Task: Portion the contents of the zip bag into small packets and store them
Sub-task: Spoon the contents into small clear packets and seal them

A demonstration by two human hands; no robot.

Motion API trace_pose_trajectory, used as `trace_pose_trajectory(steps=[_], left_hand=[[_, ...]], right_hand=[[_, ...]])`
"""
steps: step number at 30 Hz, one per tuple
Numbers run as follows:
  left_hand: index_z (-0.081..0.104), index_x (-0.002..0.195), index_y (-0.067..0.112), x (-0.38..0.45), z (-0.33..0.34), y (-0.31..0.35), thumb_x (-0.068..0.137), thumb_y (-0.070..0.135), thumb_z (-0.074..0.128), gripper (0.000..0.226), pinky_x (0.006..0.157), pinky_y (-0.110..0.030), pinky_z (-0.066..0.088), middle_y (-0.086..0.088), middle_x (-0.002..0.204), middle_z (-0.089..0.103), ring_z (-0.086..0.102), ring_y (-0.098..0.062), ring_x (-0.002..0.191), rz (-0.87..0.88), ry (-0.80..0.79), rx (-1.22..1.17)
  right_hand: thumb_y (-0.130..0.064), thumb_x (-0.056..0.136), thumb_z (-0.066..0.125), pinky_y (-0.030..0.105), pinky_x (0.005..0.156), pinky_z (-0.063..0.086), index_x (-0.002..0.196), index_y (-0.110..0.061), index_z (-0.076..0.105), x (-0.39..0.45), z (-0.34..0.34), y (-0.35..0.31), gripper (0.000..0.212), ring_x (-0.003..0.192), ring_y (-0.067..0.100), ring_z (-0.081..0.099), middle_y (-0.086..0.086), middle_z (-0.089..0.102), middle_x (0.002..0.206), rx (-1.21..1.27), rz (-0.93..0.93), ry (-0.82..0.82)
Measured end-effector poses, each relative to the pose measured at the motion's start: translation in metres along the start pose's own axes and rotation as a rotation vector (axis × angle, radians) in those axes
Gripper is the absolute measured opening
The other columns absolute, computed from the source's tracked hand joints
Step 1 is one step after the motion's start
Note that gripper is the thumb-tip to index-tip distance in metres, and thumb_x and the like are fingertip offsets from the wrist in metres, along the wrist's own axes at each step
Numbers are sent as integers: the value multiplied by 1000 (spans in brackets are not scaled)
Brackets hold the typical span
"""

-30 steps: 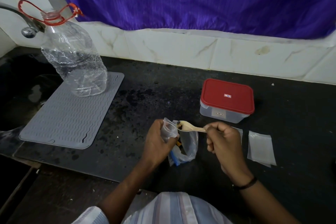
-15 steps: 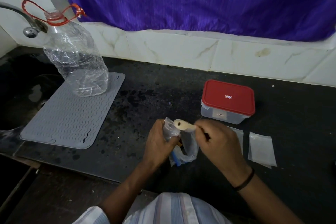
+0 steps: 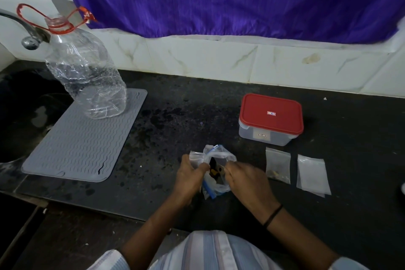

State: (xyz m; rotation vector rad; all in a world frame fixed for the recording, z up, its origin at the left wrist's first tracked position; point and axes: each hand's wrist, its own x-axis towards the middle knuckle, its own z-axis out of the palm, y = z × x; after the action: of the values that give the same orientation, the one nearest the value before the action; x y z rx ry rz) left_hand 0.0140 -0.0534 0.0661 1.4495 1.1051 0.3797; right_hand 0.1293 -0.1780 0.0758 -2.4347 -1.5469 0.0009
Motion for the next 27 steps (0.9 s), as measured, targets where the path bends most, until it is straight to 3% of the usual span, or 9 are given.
trace_pose_trajectory(steps=[3, 5, 9, 16, 20, 27], left_hand=[[54, 108, 16, 1, 1, -5, 87, 10, 63, 23, 78, -43, 59, -16, 105, 66, 69, -24, 90, -44, -16, -153], [56, 111, 13, 2, 1, -7, 84, 10, 63, 28, 73, -42, 60, -22, 107, 67, 70, -28, 89, -77, -26, -236], [55, 117, 11, 4, 1, -8, 89, 5, 61, 30, 64, -34, 59, -20, 108, 68, 71, -32, 91, -150, -25, -331], [52, 117, 12, 4, 3, -6, 91, 7, 63, 29, 59, -23, 55, -13, 108, 65, 70, -19, 87, -157, -26, -293], [51, 115, 15, 4, 2, -6, 91, 10, 66, 28, 65, -25, 55, -8, 108, 64, 69, -17, 92, -128, -47, -189], [50, 115, 20, 0, -4, -5, 90, 16, 71, 33, 64, -18, 54, 0, 111, 65, 67, -7, 94, -21, -54, -109]], right_hand=[[-29, 94, 56, 25, 58, 52, 85, -24, 60, 0, 4, 1, 11, 65, 9, 58, -4, 63, 76, 42, 18, -27], [-31, 98, 49, 28, 63, 54, 91, -23, 60, 0, 3, 3, 15, 70, 9, 60, -5, 63, 80, 126, 72, -32], [-29, 97, 52, 36, 59, 54, 89, -23, 60, -1, 5, 12, 13, 65, 10, 60, -3, 63, 73, 300, 186, -23], [-23, 97, 54, 31, 59, 54, 86, -21, 67, -7, 12, 17, 17, 57, 8, 62, -3, 65, 67, 634, 414, -63], [-16, 99, 53, 21, 54, 50, 89, -19, 67, -12, 12, 15, 18, 53, 8, 60, 4, 67, 67, 913, 608, -38], [-14, 97, 57, 18, 50, 50, 87, -19, 67, -17, 4, 15, 15, 54, 8, 60, 6, 66, 67, 958, 682, 83]])
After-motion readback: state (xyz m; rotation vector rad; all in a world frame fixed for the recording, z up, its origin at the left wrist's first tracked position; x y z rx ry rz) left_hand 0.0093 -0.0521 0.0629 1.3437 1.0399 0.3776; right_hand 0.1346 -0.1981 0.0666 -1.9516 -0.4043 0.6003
